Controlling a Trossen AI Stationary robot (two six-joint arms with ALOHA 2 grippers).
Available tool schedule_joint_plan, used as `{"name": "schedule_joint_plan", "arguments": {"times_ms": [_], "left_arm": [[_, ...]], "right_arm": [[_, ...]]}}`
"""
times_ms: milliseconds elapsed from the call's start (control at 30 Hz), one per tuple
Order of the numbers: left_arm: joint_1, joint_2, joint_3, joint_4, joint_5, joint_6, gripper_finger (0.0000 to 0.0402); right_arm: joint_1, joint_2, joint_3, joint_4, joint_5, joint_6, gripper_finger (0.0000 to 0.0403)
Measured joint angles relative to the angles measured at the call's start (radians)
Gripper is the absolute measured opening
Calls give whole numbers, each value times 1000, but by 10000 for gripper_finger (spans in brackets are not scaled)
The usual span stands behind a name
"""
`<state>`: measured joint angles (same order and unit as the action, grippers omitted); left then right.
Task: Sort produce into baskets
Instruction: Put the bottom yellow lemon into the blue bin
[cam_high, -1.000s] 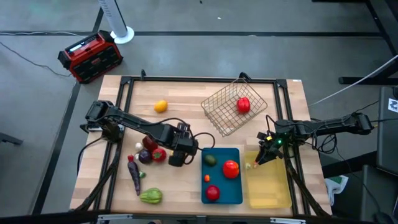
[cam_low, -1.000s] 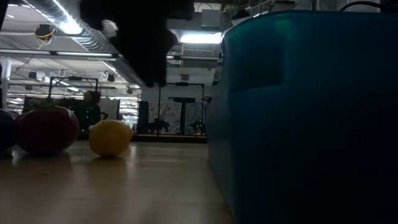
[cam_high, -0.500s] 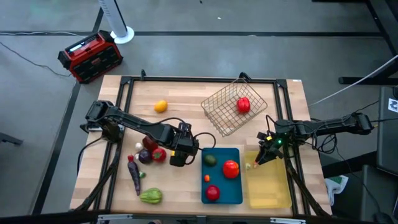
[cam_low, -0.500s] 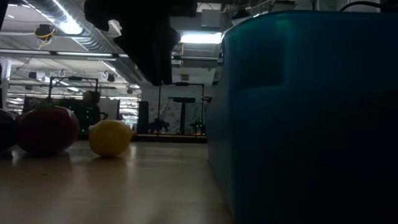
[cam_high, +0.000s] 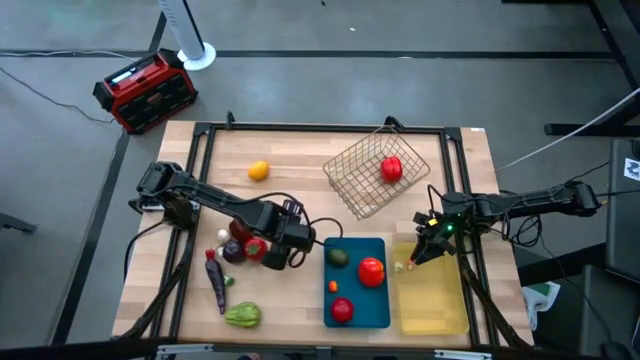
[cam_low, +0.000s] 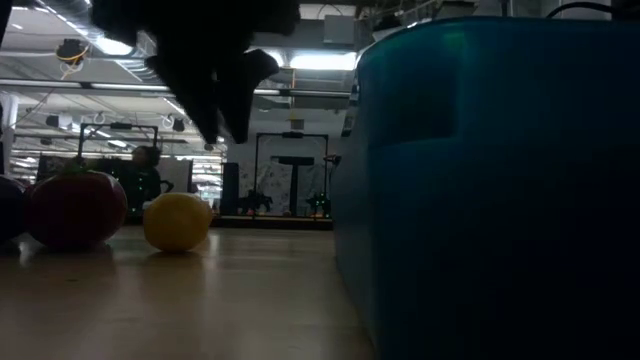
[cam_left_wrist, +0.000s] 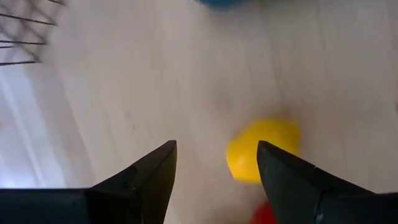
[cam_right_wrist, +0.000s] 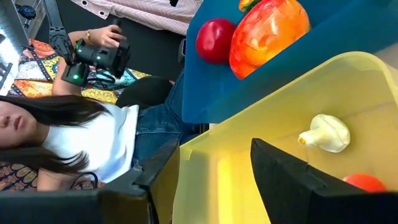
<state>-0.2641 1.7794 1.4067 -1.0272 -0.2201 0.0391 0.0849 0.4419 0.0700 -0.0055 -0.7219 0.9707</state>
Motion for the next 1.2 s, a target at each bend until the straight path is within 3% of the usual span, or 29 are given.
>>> {"name": "schedule_joint_plan", "arguments": {"times_ms": [167,433,633,1200], "left_arm": [[-19,0,-44,-2,71,168,219],[-56,0,-114,38,74,502,219],[-58,0,-159,101,75,546,219],[-55,2,-280,301,70,657,219]], "right_arm": [[0,0,0,0,0,0,198],[0,0,0,0,26,-1,198],[0,0,0,-1,83,-1,198],[0,0,0,-1,83,0,198]]}}
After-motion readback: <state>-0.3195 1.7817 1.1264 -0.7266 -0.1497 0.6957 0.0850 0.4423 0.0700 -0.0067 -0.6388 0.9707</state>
